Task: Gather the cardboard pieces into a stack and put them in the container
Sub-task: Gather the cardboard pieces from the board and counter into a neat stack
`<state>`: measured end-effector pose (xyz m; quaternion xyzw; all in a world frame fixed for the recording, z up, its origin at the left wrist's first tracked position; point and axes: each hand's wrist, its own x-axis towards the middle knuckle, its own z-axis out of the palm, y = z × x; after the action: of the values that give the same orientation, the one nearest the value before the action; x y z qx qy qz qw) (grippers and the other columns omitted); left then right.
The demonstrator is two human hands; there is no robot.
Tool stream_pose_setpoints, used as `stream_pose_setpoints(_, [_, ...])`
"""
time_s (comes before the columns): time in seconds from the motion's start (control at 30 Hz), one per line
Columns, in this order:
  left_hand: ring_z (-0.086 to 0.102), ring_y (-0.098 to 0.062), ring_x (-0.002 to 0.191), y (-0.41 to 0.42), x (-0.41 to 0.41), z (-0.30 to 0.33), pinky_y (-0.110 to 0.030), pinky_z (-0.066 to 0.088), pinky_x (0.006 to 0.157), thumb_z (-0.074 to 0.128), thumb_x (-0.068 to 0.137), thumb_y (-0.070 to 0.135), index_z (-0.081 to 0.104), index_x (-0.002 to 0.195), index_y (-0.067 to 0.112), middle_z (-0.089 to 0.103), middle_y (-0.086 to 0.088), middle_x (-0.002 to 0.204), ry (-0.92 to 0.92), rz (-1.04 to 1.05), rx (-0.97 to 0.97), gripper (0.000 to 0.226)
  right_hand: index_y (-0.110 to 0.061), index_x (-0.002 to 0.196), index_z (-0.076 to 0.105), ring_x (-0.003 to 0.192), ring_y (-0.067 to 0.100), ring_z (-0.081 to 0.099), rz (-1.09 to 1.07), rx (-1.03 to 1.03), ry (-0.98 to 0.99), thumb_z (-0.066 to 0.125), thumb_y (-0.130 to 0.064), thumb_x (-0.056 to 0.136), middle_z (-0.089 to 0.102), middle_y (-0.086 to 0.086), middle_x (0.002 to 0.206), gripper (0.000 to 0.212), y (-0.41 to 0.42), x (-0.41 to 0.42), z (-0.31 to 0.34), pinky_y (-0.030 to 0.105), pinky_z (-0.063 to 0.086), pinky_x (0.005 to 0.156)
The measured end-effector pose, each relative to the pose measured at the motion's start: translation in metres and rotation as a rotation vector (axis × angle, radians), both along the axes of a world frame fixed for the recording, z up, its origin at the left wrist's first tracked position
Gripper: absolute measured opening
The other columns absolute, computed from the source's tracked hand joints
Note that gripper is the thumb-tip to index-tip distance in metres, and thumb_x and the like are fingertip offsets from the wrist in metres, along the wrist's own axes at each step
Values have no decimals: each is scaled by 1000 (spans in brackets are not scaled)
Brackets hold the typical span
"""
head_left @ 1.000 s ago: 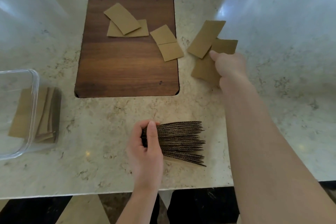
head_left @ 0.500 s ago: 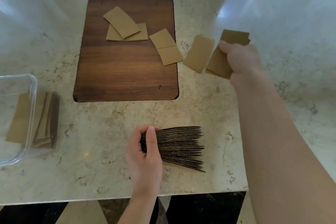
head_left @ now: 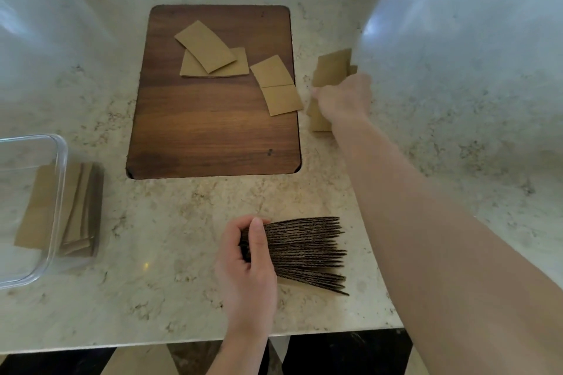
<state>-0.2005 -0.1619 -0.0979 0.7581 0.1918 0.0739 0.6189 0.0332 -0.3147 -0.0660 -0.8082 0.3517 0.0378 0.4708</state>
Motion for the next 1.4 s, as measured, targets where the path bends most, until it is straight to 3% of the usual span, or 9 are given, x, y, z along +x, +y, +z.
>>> stream_pose_setpoints(0.1, [66,-11,84,-1,0,-2,-29,55,75,48,104,46,67,95,44,70,13,90,-1,9,-18,21,2,134,56,104,22,65,64,90,-66,79,-22,92,62,-2,101,54,10,8,13,36,54,84])
stream_pose_setpoints(0.23, [66,-15,82,0,-1,-6,-36,54,73,49,105,47,67,94,44,69,11,88,-20,12,-20,20,-4,147,46,131,34,55,462,-168,90,83,-37,87,61,10,130,78,52,23,9,47,38,103])
stream_pose_setpoints(0.37, [67,-17,84,2,-2,-8,-42,56,74,49,105,48,66,96,43,70,9,91,-22,-3,-22,20,-8,155,32,148,40,38,457,-328,152,90,-38,79,44,18,157,101,59,26,-2,54,32,115])
stream_pose_setpoints(0.63, [69,-9,109,0,-1,-8,-31,57,90,49,106,45,64,117,46,71,18,114,-20,-3,5,19,-19,121,50,93,15,63,878,-261,-113,81,-26,89,63,-5,107,45,25,-74,25,28,45,70])
stream_pose_setpoints(0.77, [53,-20,147,0,-6,-11,-46,49,117,48,107,38,38,158,32,54,5,156,-52,-16,-129,52,-28,123,58,99,21,55,1188,-452,-98,56,-34,104,54,-2,109,19,10,-149,31,40,53,79])
stream_pose_setpoints(0.83, [44,-32,152,2,-8,-12,-62,43,119,46,107,36,30,162,34,41,-11,166,-70,-46,-172,58,-29,125,58,104,20,52,1232,-448,-36,35,-49,105,50,-4,109,36,13,-165,33,36,50,83])
stream_pose_setpoints(0.93, [41,-24,155,2,-7,-12,-59,37,123,43,109,34,36,159,37,42,-2,167,-89,-40,-74,50,-30,129,58,108,18,51,1267,-434,13,17,-66,100,55,-8,112,61,17,-171,34,34,46,91])
stream_pose_setpoints(1.2, [60,-18,126,-5,-3,-7,-27,47,106,52,106,39,71,111,33,61,2,132,-84,-10,10,21,-26,132,65,124,2,57,767,-242,-332,45,-55,101,63,-18,128,47,-7,-200,21,35,46,108])
stream_pose_setpoints(1.4, [66,-18,113,-7,2,0,-24,50,99,55,103,31,70,106,31,70,-4,115,-122,29,12,15,-26,164,29,153,2,35,424,408,-413,60,-45,98,38,-21,166,76,-7,-260,-2,22,40,117])
